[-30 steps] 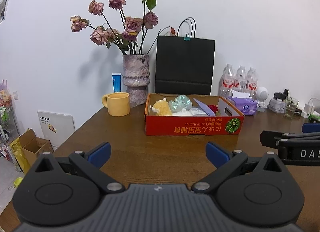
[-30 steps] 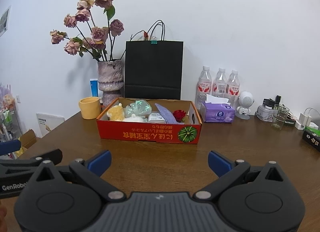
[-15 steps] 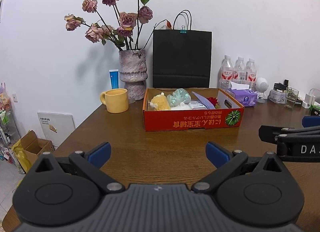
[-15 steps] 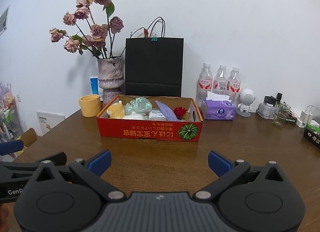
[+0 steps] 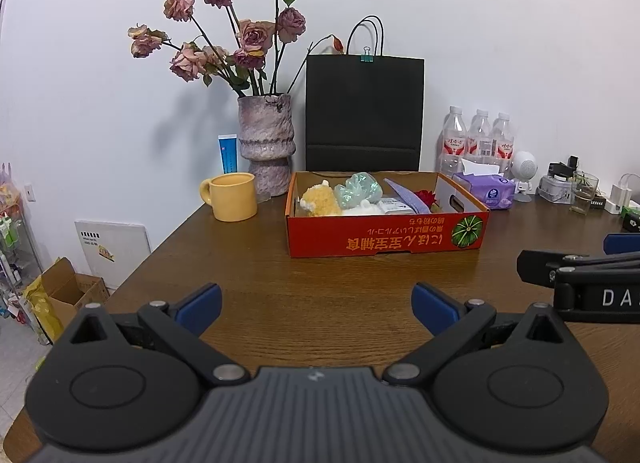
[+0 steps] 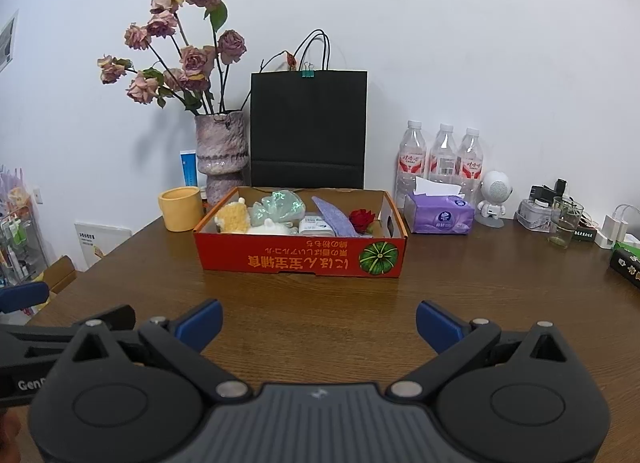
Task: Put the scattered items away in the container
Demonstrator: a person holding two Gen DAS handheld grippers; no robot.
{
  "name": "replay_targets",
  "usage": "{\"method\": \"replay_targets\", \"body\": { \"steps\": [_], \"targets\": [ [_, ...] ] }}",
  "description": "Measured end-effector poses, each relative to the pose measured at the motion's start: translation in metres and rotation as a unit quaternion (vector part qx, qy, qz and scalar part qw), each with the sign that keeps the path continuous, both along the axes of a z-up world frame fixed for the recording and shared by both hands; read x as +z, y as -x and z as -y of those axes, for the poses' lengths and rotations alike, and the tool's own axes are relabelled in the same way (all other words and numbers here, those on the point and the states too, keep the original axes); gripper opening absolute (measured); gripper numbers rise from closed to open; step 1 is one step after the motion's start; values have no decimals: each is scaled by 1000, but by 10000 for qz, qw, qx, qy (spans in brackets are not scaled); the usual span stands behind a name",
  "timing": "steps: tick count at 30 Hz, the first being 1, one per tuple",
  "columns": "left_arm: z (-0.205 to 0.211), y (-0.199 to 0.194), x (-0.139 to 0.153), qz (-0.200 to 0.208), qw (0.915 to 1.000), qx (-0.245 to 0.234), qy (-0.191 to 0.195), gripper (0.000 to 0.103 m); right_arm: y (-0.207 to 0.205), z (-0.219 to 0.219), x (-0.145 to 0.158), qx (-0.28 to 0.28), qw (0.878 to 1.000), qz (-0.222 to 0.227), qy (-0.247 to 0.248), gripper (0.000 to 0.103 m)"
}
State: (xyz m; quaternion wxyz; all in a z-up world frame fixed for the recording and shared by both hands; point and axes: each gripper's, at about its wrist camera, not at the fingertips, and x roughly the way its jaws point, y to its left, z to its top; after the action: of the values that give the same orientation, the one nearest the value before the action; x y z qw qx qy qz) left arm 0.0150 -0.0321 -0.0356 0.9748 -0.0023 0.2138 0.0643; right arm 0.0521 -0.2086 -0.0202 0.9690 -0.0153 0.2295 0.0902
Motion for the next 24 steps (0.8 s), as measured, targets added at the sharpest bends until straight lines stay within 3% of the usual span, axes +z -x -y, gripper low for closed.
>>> {"method": "replay_targets", "body": {
  "steps": [24],
  "targets": [
    [1,-1,-1,-42,10000,29,-29,103,0,-1,-4,-26,10000,-48,23,103]
  ]
}}
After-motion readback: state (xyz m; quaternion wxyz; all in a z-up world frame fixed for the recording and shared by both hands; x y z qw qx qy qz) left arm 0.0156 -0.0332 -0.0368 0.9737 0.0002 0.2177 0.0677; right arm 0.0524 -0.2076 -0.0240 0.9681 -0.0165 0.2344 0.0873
